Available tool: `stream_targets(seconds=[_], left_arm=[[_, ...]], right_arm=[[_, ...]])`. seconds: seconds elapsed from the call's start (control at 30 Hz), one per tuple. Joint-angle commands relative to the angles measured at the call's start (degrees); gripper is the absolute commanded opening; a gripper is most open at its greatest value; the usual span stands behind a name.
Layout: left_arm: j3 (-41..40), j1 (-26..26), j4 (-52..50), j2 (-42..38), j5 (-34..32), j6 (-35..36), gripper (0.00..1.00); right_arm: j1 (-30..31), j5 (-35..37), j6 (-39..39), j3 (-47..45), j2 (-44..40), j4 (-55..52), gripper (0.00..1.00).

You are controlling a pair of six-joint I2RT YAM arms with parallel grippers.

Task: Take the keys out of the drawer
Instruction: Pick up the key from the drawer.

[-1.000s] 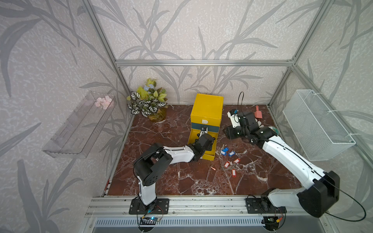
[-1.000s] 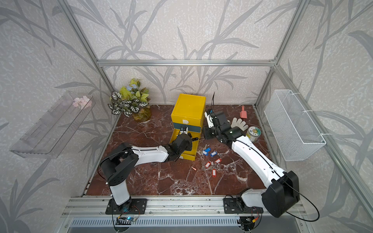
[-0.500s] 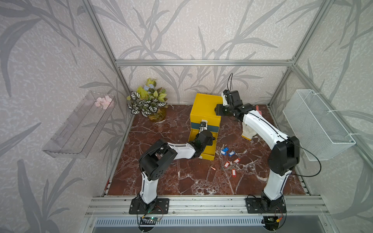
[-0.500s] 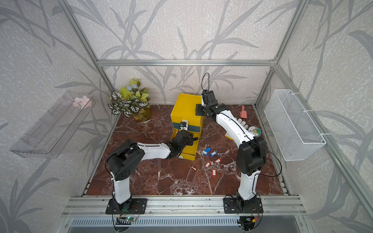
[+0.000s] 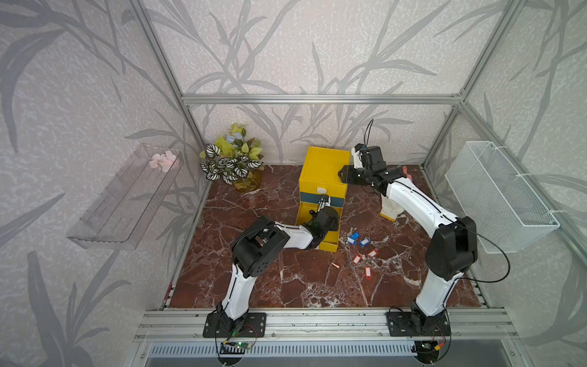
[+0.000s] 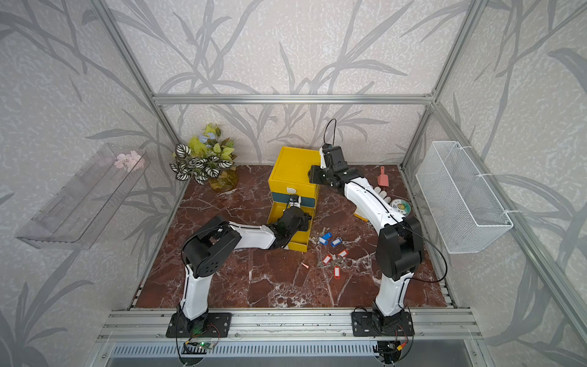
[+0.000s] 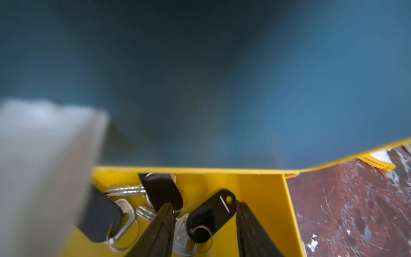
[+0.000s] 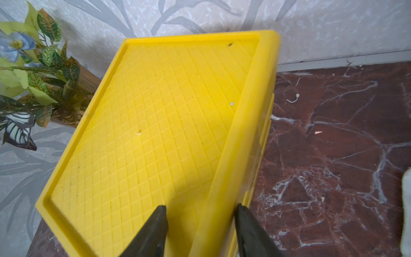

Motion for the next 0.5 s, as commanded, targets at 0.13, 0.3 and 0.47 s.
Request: stream_targets(seconds=[0.13, 0.3, 0.47], left_arm=[[8.56, -0.32, -14.06, 5.07, -2.08, -0.93, 0.46], [8.5, -0.71, -17.31, 5.38, -4.26, -1.46, 0.43], [9.34, -0.72, -20.02, 5.57, -5.42, -2.27, 0.24]], right_arm=[[0.57, -3.33, -1.33, -4.23, -0.11, -8.27, 0.51], [0.57, -3.57, -1.47, -5.22, -0.95, -7.43, 0.51], [0.57, -3.94, -1.42, -6.03, -1.92, -6.78, 0.5]])
